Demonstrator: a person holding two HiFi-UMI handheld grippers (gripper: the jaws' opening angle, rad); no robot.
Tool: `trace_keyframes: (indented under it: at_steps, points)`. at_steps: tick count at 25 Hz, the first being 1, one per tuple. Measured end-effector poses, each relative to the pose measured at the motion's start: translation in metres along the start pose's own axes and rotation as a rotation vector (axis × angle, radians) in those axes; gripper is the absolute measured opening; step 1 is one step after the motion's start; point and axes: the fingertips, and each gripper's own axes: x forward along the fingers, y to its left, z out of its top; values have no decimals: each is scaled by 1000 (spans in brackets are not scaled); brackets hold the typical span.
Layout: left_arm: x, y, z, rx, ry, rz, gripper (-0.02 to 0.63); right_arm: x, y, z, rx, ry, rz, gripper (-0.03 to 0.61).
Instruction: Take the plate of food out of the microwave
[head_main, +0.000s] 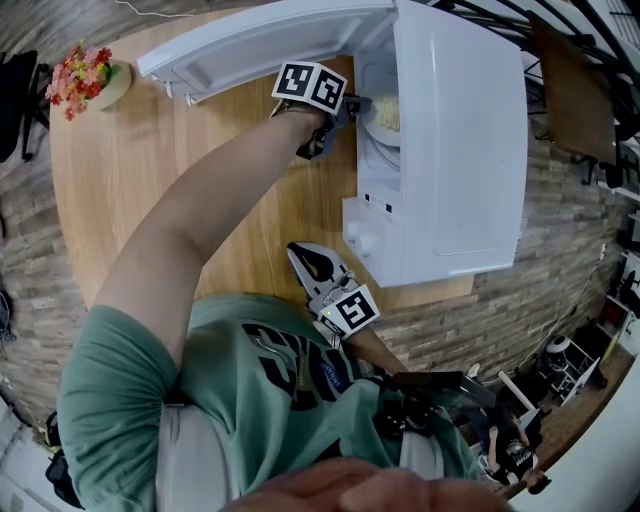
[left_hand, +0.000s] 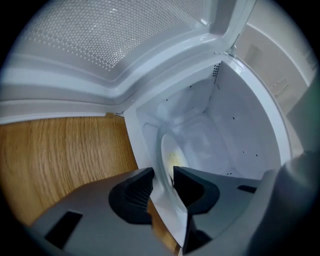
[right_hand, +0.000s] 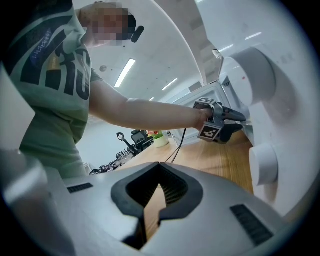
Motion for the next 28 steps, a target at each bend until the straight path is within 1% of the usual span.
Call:
trace_keyframes:
  at_steps: [2,3,4,5,6,9,12,15,17,20,23,28]
  points:
    - [0,2,0,1,14,33,130,0,0,0,0,-1,-2,6]
    - [-1,2,0,-7,13,32,122,0,0,-1,3,1,-2,6]
    - [-3,2,1,-18,5,21,103,0,1,-2,5,5,-1,6]
    - [-6,0,3,-30,-9,3,63,-1,2,-2,7,8,-1,6]
    - [-8,-2,5,-43,-25,-16,40,-2,2,-3,7,11,-2,6]
    - [-15,-9,6,-81,-64,-83,25,-3,2,-2,5,10,-4,6]
    - [-25,-11,2,-117,-87,-140,18,-4,0,-2,2,11,-9,6]
    - [-33,-17,-3,-103,-88,-171,17,-6,-4,-2,-8,20,-24,6]
    - [-37,-21,-6,-92,-86,-183,17,-7,-7,-2,-14,24,-38,6]
    - [-45,-24,-11,-96,-89,-195,17,-9,-9,1,-16,21,-51,6]
    - [-59,-22,-20,-119,-103,-205,17,-10,-9,2,-24,24,-55,6]
    - [-94,-16,-28,-155,-152,-204,17,-11,-6,10,-37,16,-61,6]
